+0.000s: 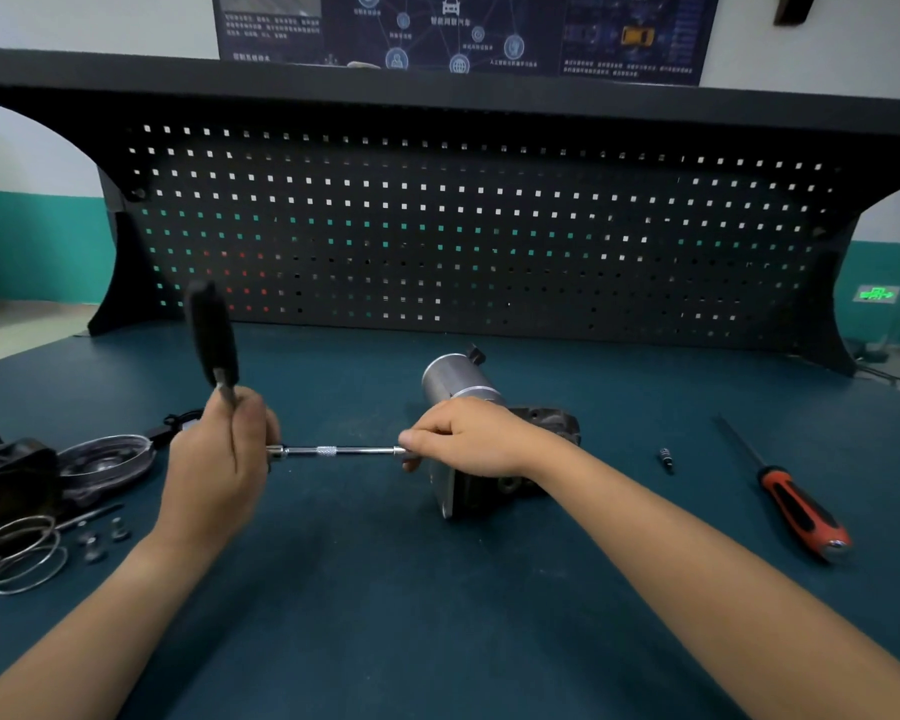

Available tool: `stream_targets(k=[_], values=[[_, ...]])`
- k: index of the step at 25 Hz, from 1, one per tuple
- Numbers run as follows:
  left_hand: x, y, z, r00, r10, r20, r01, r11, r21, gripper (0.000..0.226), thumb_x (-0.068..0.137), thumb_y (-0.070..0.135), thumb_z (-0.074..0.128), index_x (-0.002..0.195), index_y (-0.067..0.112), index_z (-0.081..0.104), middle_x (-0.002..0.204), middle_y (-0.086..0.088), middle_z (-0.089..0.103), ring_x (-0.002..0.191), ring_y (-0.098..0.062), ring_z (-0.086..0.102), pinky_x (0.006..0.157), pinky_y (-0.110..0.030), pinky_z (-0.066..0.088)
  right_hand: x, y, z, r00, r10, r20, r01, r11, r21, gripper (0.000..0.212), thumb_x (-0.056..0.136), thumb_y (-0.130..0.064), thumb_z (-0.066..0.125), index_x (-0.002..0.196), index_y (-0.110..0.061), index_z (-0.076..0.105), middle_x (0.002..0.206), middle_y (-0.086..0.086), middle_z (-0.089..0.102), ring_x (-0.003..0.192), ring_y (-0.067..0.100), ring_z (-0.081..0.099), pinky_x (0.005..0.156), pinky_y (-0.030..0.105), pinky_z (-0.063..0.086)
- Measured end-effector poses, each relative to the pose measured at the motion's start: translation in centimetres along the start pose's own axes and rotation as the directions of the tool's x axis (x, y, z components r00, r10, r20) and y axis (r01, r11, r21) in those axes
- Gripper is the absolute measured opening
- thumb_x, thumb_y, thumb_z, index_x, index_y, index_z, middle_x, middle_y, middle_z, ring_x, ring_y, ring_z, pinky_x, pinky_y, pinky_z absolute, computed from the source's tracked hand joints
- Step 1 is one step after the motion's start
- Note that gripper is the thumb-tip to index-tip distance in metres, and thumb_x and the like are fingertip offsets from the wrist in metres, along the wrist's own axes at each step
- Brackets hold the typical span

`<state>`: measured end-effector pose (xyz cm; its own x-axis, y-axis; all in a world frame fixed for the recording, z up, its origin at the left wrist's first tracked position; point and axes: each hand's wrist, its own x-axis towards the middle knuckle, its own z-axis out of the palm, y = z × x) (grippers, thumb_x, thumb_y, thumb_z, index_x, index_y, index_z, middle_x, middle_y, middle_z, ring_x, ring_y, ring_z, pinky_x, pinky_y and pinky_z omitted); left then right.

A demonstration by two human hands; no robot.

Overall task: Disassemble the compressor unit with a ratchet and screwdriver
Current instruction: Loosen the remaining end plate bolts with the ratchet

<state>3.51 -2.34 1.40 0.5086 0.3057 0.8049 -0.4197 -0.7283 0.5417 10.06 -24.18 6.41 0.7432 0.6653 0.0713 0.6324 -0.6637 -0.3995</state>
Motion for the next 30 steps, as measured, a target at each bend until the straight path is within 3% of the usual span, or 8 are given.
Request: stream_targets(k=[4,8,11,15,21,26,28,30], values=[[0.5,-0.3,1.1,0.906,-0.397,0.149,0.380,0.916,0.126,0.049,0.099,0.040,0.029,0.069,0.004,0.046,0.051,-0.006,0.057,0.039,-0.021,0.053,0.055,-0.034,0.045,-0.2,0.2,0.3,0.995,-0.092,-0.030,0.089,0.993,-0.076,0.025,0.084,-0.050,0.058,0.101,-0.034,0.068,0.094,-0.022,0.066,0.091,-0.006,0.055,0.077,0.014,0.042],[0.6,-1.2,1.2,0.776,-0.563,0.283,0.533,0.826,0.182,0.048,0.099,0.037,0.028,0.069,0.004,0.046,0.051,-0.010,0.057,0.036,-0.025,0.053,0.046,-0.030,0.040,-0.2,0.1,0.3,0.990,-0.139,-0.021,0.137,0.986,-0.099,0.018,0.090,-0.040,0.055,0.090,-0.031,0.071,0.078,-0.019,0.065,0.087,0.002,0.058,0.082,0.028,0.047],[0.1,-1.0,1.4,0.883,-0.438,0.168,0.436,0.899,0.051,0.047,0.098,0.041,0.030,0.069,0.007,0.047,0.056,-0.006,0.058,0.035,-0.014,0.053,0.051,-0.033,0.047,-0.2,0.0,0.2,0.990,-0.144,-0.008,0.142,0.986,-0.092,0.021,0.092,-0.037,0.053,0.091,-0.027,0.071,0.084,-0.017,0.066,0.093,0.008,0.059,0.089,0.035,0.046],[-0.1,-0.6,0.0,0.995,0.101,0.001,-0.100,0.994,-0.048,0.036,0.094,0.052,0.025,0.071,0.029,0.042,0.079,0.019,0.062,0.061,-0.003,0.057,0.058,-0.019,0.039,-0.2,-0.1,-0.2,0.994,-0.108,0.017,0.108,0.994,0.022,0.023,0.095,-0.035,0.050,0.091,-0.024,0.070,0.089,-0.015,0.066,0.095,0.010,0.058,0.090,0.031,0.045],[0.0,0.2,0.7,0.979,-0.200,0.038,0.198,0.979,0.055,0.040,0.094,0.041,0.029,0.066,0.017,0.045,0.051,0.000,0.056,0.050,-0.021,0.054,0.066,-0.035,0.040,-0.2,0.4,0.2,0.994,-0.111,-0.019,0.109,0.992,-0.059,0.027,0.083,-0.051,0.060,0.100,-0.033,0.068,0.095,-0.019,0.066,0.094,-0.002,0.057,0.083,0.019,0.044],[0.6,-0.5,0.9,0.856,-0.478,0.196,0.469,0.878,0.092,0.044,0.100,0.035,0.031,0.073,0.007,0.052,0.054,-0.010,0.056,0.030,-0.014,0.050,0.043,-0.029,0.040,-0.1,0.4,0.5,0.993,-0.121,-0.016,0.117,0.983,-0.140,0.027,0.087,-0.051,0.055,0.093,-0.031,0.072,0.084,-0.008,0.066,0.094,0.012,0.057,0.077,0.029,0.044],[0.2,-0.5,0.9,0.920,-0.367,0.141,0.365,0.930,0.042,0.044,0.099,0.039,0.030,0.072,0.011,0.050,0.056,-0.001,0.058,0.032,-0.009,0.050,0.047,-0.024,0.044,0.0,0.3,0.4,0.992,-0.130,0.004,0.129,0.981,-0.146,0.032,0.089,-0.050,0.052,0.086,-0.024,0.070,0.085,-0.002,0.066,0.094,0.016,0.058,0.081,0.034,0.046],[0.1,-0.4,0.2,1.000,0.008,0.026,-0.008,1.000,-0.006,0.041,0.097,0.045,0.026,0.075,0.016,0.046,0.066,0.008,0.060,0.048,-0.005,0.054,0.053,-0.013,0.041,0.0,0.2,0.3,0.994,-0.113,0.013,0.113,0.991,-0.068,0.033,0.089,-0.049,0.051,0.080,-0.023,0.069,0.088,-0.002,0.067,0.096,0.016,0.059,0.087,0.038,0.047]])
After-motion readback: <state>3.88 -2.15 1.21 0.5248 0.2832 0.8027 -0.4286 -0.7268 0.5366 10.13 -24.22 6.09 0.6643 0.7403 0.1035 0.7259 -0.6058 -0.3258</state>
